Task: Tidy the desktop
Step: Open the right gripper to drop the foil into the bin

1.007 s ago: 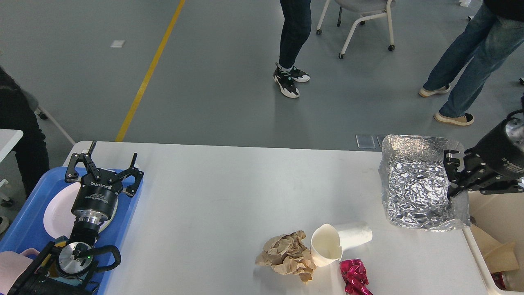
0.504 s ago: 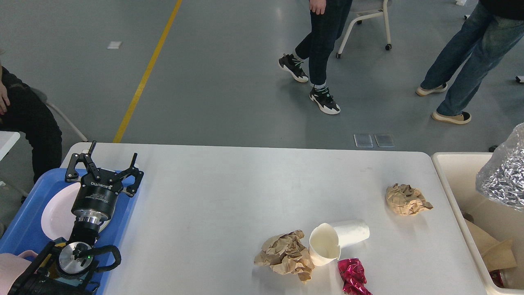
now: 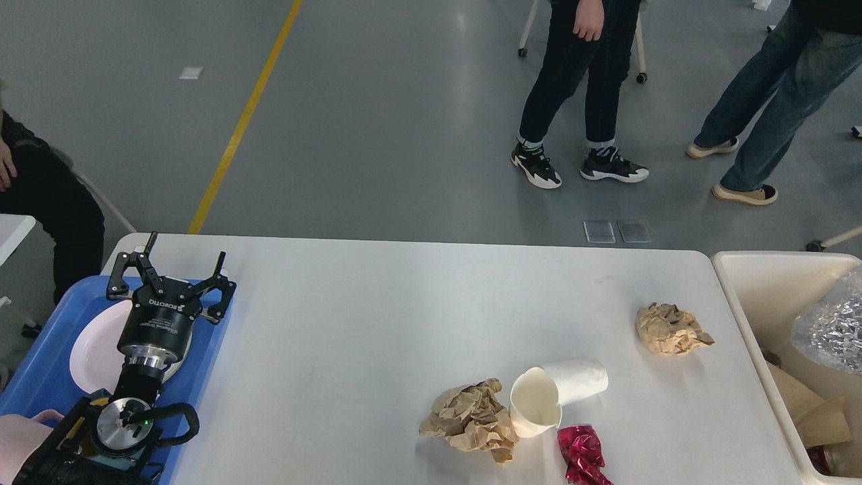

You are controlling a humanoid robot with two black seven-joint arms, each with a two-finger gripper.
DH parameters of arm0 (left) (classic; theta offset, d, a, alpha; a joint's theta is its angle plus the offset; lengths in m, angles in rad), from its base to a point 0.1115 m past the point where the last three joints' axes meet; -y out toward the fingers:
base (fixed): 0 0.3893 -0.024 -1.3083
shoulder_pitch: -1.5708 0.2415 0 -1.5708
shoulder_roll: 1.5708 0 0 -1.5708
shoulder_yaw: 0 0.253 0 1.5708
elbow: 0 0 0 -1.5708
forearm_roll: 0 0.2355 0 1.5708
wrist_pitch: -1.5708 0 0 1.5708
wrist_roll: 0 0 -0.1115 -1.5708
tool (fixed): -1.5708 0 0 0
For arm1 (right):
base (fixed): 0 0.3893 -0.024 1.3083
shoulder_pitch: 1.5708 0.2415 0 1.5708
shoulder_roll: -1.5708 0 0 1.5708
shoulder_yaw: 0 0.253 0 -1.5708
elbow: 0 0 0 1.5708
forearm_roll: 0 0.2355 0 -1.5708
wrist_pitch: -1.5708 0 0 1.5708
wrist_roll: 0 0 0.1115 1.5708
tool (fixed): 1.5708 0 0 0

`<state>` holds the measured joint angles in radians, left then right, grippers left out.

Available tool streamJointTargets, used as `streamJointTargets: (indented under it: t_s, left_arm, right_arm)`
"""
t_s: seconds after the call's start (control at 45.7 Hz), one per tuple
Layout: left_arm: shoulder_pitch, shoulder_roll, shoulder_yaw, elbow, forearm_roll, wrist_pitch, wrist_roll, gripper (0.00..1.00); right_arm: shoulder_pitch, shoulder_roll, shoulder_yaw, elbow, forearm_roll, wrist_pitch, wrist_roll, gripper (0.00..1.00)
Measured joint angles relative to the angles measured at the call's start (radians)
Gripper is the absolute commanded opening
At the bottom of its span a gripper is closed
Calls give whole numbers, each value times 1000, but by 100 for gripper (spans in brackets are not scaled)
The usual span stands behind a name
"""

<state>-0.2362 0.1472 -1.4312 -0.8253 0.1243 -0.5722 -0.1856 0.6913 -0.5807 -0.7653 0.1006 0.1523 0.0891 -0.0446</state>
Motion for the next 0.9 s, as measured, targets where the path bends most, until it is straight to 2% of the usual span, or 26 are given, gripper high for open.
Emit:
streamJointTargets:
  t_s: [0.109,0.306,0.328,0.372,0.416,0.438,0.898]
  left_arm:
    - [0,0,0,0,0,0,0,96]
    - [0,0,0,0,0,0,0,96]
    - [0,0,0,0,0,0,0,96]
    - [0,0,0,0,0,0,0,96]
    - [0,0,0,0,0,0,0,96]
    - [0,0,0,0,0,0,0,96]
    - [0,0,0,0,0,0,0,96]
  right_arm:
    - [-77,59,26,-75,0,-16,-4,0]
    - [-117,88,30,-88,1,-53,-6,0]
    - [-120,91,30,-88,1,-55,-6,3]
    - [-123,94,30,-88,1,-58,-6,40]
    - [-124,95,30,-86,1,-60,-6,85]
    - [-124,95,30,-85,1,-61,-6,100]
    - [-111,85,24,-70,-1,-52,-1,100]
